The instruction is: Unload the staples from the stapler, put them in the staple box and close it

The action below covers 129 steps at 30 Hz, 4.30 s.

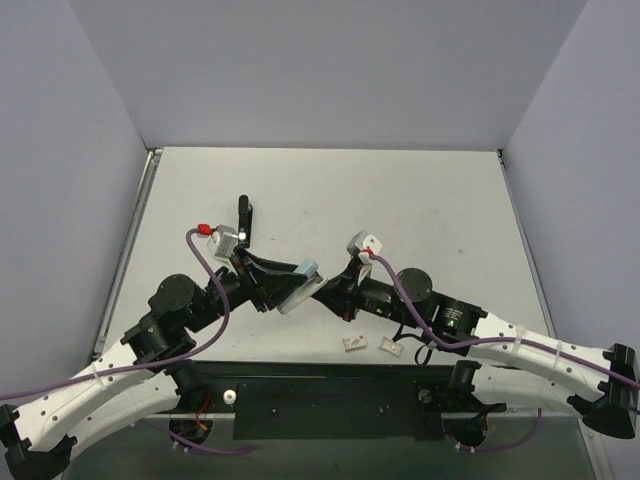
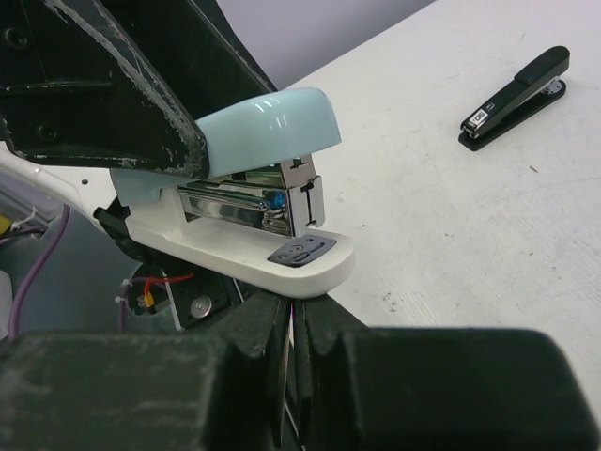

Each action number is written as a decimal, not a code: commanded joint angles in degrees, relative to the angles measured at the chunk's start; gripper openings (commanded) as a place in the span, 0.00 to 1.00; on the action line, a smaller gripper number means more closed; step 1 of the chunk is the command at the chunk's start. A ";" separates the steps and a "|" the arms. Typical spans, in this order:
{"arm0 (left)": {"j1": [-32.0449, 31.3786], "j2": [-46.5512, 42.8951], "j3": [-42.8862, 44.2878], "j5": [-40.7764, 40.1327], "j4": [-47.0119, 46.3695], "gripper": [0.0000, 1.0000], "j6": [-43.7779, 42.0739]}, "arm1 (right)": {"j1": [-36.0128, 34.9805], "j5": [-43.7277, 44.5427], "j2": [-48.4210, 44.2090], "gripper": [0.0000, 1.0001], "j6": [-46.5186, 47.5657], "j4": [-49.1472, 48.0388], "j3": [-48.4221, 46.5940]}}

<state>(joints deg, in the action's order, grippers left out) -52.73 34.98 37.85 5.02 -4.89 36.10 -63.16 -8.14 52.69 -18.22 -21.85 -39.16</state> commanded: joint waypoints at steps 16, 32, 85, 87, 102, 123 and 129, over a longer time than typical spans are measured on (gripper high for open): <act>-0.97 1.40 -2.69 14.75 -2.58 0.00 6.44 | -0.04 -8.46 9.52 0.00 12.68 0.92 -20.07; -5.01 6.85 -1.90 17.75 -0.48 0.00 2.49 | 2.34 -17.00 18.78 0.00 17.34 9.28 -35.82; 17.92 52.28 26.40 -28.57 0.75 0.00 -18.25 | 5.77 1.29 -9.80 0.01 -6.21 2.16 16.57; 19.50 56.84 28.94 -28.13 1.98 0.00 -18.25 | 5.50 1.20 -9.71 0.01 -6.39 1.72 16.74; 29.17 78.56 43.62 -19.35 10.06 0.00 -16.50 | 4.97 0.93 -8.30 0.01 -5.34 0.93 16.92; 32.43 87.54 44.24 -13.01 18.51 0.00 -10.08 | 4.53 0.05 -6.02 0.18 -6.04 0.40 16.31; 32.08 84.90 44.51 -13.72 19.56 0.32 -9.73 | 4.36 0.14 -6.37 0.34 -6.22 1.10 15.87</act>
<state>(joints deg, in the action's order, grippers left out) -20.78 120.03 84.03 -9.78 8.93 25.10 -58.22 -7.51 46.70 -24.21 -19.09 -22.46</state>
